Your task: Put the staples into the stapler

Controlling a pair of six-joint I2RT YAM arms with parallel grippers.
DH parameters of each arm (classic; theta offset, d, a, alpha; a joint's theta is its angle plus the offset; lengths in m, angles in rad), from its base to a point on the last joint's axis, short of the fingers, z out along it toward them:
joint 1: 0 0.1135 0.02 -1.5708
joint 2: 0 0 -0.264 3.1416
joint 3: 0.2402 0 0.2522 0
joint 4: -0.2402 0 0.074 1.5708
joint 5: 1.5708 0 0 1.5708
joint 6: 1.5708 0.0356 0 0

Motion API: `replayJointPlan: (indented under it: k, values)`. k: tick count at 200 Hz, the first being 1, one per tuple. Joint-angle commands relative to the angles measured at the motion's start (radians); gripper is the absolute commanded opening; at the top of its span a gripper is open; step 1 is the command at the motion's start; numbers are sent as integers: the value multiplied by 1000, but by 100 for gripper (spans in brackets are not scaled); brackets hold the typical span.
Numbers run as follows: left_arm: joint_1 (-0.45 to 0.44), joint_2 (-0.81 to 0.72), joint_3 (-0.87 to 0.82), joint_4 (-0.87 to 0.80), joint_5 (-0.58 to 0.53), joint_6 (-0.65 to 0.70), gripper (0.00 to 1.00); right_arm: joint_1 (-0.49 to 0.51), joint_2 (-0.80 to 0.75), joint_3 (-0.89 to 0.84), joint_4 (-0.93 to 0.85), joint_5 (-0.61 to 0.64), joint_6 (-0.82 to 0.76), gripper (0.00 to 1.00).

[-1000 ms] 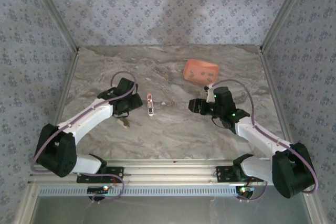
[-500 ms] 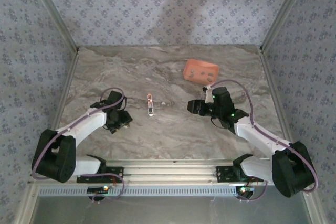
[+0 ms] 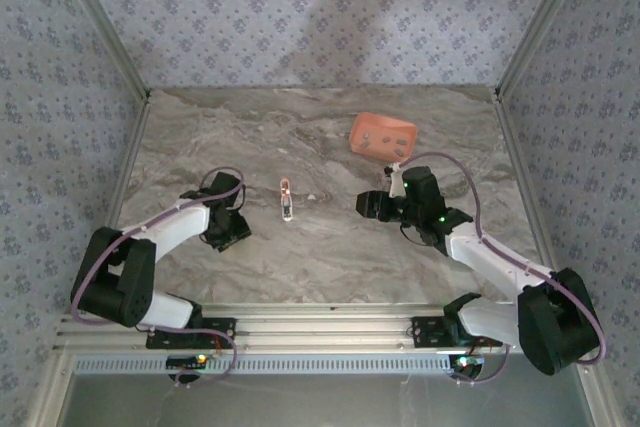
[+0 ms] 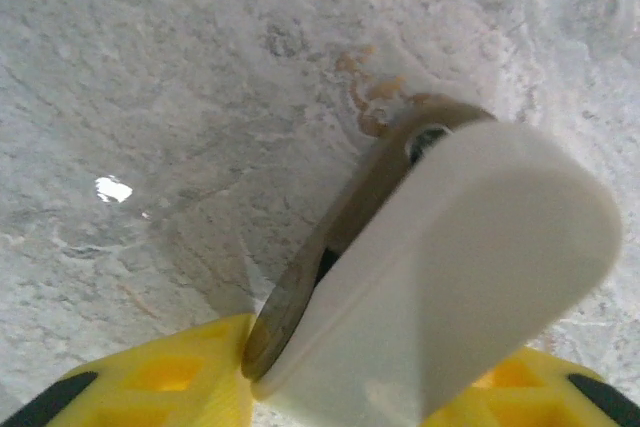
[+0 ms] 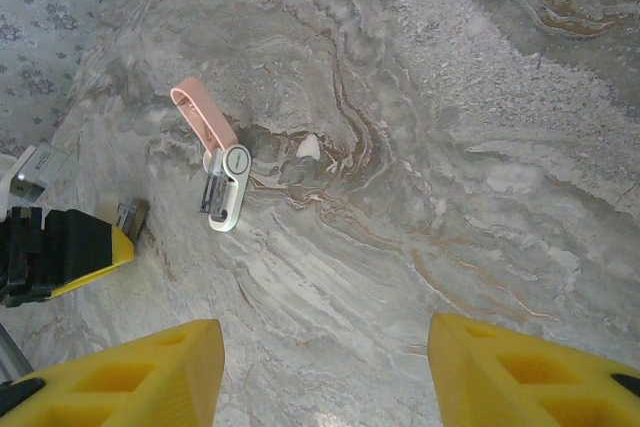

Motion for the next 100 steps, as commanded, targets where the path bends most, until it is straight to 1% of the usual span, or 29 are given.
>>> replayJointPlan:
  k: [1,35,54,74,100]
  values:
    - [5,1,31,22,22,40,35,8,5,17,-2,-6,-14,57]
    - [5,-23,47,-3,6,85,31,8,6,19,-1,-4,-14,57]
    - [5,-37,51,-10,6,101,31,9,6,20,0,-5,-14,57]
    - [5,-51,53,-19,1,114,27,11,6,20,1,-5,-14,56]
    - [5,-79,49,-10,14,130,27,12,7,18,3,-6,-16,56]
